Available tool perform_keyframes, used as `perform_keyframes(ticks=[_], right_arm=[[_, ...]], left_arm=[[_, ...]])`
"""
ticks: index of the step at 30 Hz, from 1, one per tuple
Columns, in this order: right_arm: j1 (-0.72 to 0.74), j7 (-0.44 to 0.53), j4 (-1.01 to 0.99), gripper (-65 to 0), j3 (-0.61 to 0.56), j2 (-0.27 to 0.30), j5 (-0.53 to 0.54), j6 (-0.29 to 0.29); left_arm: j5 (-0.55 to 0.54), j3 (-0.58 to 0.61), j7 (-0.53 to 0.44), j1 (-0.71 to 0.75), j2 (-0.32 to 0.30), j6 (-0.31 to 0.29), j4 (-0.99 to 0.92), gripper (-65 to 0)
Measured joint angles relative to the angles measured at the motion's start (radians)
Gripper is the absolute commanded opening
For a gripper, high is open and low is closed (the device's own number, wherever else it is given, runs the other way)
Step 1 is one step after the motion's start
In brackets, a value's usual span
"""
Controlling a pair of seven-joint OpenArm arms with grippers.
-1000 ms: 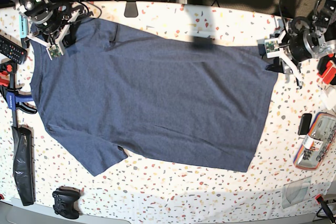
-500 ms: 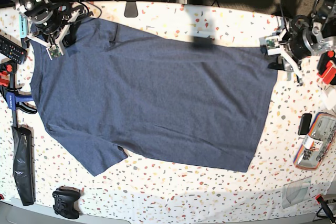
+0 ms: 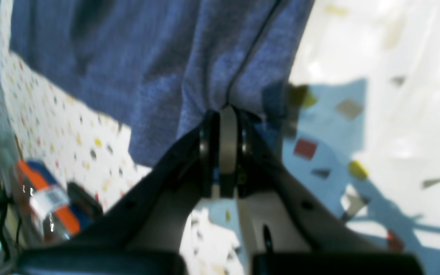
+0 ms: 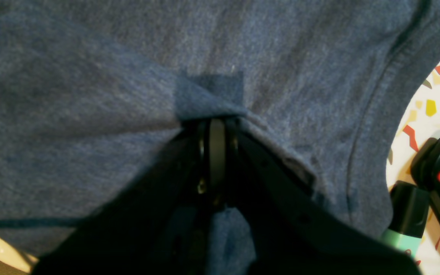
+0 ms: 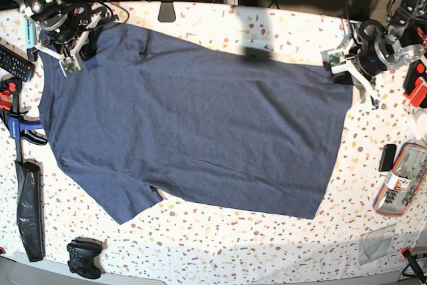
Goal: Fold the T-shirt properly
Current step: 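Pull the shirt edge taut between both grippers, smoothing it flat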
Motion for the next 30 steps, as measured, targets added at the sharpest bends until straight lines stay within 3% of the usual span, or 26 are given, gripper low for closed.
perform_keyframes(ticks=[4, 7, 9, 12, 16, 18, 30], right_arm=[[0.0, 0.0, 0.0, -65.0, 0.0, 0.0, 0.0, 0.0], [0.0, 0.0, 0.0, -65.0, 0.0, 0.0, 0.0, 0.0], [0.0, 0.0, 0.0, -65.0, 0.0, 0.0, 0.0, 0.0], [0.0, 0.0, 0.0, -65.0, 0.0, 0.0, 0.0, 0.0], [0.0, 0.0, 0.0, -65.0, 0.0, 0.0, 0.003, 0.0], [0.0, 0.0, 0.0, -65.0, 0.0, 0.0, 0.003, 0.0], [0.0, -0.008, 0.0, -65.0, 0.0, 0.0, 0.005, 0.0]], left_arm=[[-0.169, 0.002, 0.087, 0.006, -0.087, -0.014, 0.073, -65.0], [-0.324, 0.003, 0.094, 0.013, -0.168, 0.027, 0.14, -65.0], [-0.371, 0.0, 0.131, 0.005, -0.192, 0.042, 0.185, -65.0], [-0.372, 0.0, 0.149, 0.007, -0.19, 0.071, 0.204, -65.0], [-0.374, 0.002, 0.144, 0.009, -0.17, 0.207, 0.205, -65.0], [-0.372, 0.002, 0.145, 0.006, -0.165, 0.246, 0.204, -65.0], [-0.373, 0.005, 0.083, -0.098, -0.057, 0.259, -0.01, -65.0]])
